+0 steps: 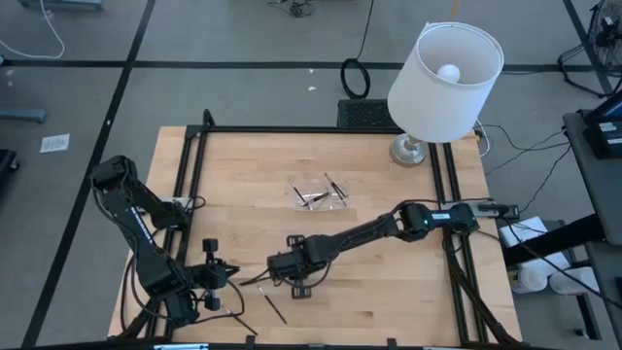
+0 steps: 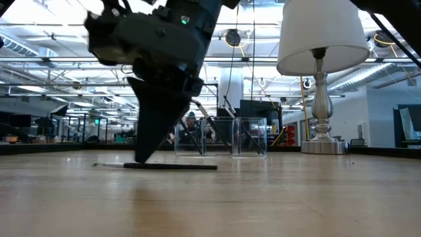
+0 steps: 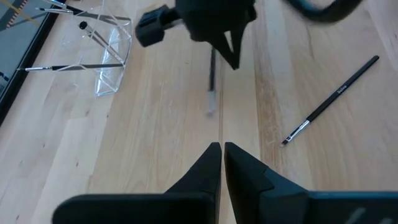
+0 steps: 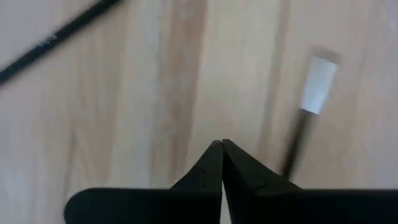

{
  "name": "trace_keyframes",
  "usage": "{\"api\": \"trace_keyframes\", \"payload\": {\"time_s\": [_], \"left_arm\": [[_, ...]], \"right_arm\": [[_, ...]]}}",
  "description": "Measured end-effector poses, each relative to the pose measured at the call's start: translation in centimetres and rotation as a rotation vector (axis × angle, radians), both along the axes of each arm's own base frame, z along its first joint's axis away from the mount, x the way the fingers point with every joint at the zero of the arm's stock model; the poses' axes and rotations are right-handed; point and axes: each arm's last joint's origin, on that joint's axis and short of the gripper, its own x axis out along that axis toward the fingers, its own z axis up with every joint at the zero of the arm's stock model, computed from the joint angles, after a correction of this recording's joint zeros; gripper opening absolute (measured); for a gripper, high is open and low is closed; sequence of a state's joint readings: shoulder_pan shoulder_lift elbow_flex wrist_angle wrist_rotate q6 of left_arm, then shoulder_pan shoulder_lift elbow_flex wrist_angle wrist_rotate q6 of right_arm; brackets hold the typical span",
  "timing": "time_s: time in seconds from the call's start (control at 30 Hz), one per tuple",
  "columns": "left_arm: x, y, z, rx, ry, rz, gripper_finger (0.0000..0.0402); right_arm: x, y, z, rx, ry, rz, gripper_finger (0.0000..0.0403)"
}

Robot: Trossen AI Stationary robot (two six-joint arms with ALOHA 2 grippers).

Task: Pick & Place Makeup Supplies
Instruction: Put the makeup brush into the transparent organizer

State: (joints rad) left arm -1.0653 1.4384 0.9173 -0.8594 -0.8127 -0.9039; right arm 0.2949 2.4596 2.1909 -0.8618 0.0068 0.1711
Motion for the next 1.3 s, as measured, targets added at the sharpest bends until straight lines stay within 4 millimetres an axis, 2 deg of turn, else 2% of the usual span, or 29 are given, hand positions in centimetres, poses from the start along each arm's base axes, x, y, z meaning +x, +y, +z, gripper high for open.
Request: {"api": "trace_keyframes", "payload": {"time_s": [0.13,0.33,0.47,0.67,0.87,1.13,1.23,1.3], "left_arm": [[0.0,0.0,0.0,0.0,0.0,0.0,0.0031],[0.0,0.0,0.0,0.0,-0.001,0.001,0.0031],[0.0,0.0,0.0,0.0,0.0,0.0,0.0031],[0.0,0.0,0.0,0.0,-0.001,0.001,0.0031],[0.0,0.0,0.0,-0.002,0.0,0.0,0.0031],[0.0,0.0,0.0,-0.01,-0.002,0.007,0.0031],[0.0,0.0,0.0,-0.01,-0.002,0.007,0.0031],[0.0,0.0,0.0,-0.011,-0.002,0.008,0.0031]], "right_arm": [[0.0,0.1,0.0,-0.009,-0.005,0.014,0.0002],[0.3,-0.3,0.2,-0.145,-0.062,-0.001,0.0009],[0.2,-0.8,0.2,-0.174,-0.054,-0.044,0.0047],[-0.4,-2.9,-1.1,-0.318,0.004,-0.165,0.0112],[-0.5,-4.5,-1.2,-0.229,0.067,-0.253,0.0151],[-1.2,-5.3,-2.6,-0.228,0.133,-0.266,0.0146],[-1.6,-4.7,-2.9,-0.244,0.156,-0.234,0.0139],[-2.2,-3.9,-1.8,-0.275,0.151,-0.215,0.0133]]}}
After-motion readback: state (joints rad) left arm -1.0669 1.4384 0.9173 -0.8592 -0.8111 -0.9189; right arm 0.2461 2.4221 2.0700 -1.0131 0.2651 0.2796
